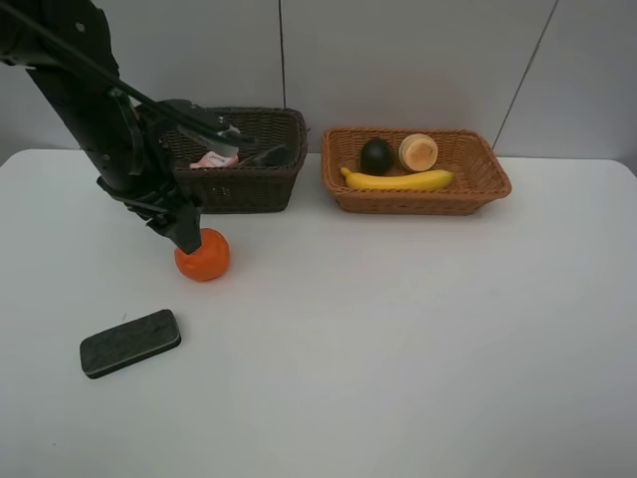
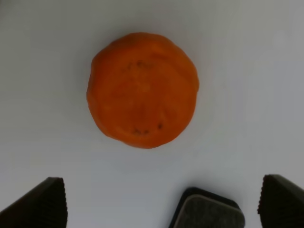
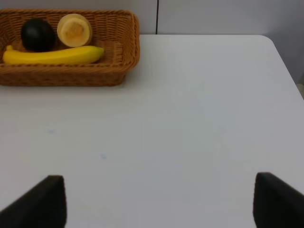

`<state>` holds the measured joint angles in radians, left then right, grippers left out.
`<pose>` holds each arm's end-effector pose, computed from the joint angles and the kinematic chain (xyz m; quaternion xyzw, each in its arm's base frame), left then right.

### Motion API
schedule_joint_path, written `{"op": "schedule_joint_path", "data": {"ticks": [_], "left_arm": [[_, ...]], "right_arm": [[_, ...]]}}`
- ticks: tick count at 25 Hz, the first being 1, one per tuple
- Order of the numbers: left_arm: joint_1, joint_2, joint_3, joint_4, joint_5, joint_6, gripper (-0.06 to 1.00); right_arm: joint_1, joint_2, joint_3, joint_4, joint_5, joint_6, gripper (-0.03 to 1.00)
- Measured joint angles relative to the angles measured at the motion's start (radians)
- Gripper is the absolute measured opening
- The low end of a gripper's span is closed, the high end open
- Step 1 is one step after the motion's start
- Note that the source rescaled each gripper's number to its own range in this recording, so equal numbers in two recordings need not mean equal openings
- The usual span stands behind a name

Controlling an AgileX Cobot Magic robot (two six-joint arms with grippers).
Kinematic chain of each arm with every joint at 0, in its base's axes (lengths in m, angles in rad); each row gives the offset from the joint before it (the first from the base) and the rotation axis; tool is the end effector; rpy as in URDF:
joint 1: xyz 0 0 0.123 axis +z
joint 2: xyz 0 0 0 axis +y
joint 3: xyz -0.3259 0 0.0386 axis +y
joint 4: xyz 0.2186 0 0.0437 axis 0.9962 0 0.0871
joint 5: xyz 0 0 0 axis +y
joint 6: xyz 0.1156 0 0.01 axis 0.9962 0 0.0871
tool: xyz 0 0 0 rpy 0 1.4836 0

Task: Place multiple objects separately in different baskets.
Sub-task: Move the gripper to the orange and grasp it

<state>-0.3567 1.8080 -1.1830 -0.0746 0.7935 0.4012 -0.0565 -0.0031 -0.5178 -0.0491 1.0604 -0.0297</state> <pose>0.3206 -0.1261 0.2257 0.3459 0.9302 -0.0269 0.1200 -0.0541 -0.0019 0.2566 0.0126 0.8473 -0.0473 0.5288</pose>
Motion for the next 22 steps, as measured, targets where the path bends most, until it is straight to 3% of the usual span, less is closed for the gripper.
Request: {"op": "schedule_joint_path", "data": {"ticks": [10,22], "left_arm": [[0.0,0.124,-0.105,0.004,-0.017,0.019,1.0],[-0.007,0.201,-0.12,0.003,-0.045,0.052,1.0]], "right_arm": [[0.0,0.0,0.0,0.0,0.0,0.0,0.98],[0.0,0.0,0.0,0.0,0.0,0.0,0.98]]}}
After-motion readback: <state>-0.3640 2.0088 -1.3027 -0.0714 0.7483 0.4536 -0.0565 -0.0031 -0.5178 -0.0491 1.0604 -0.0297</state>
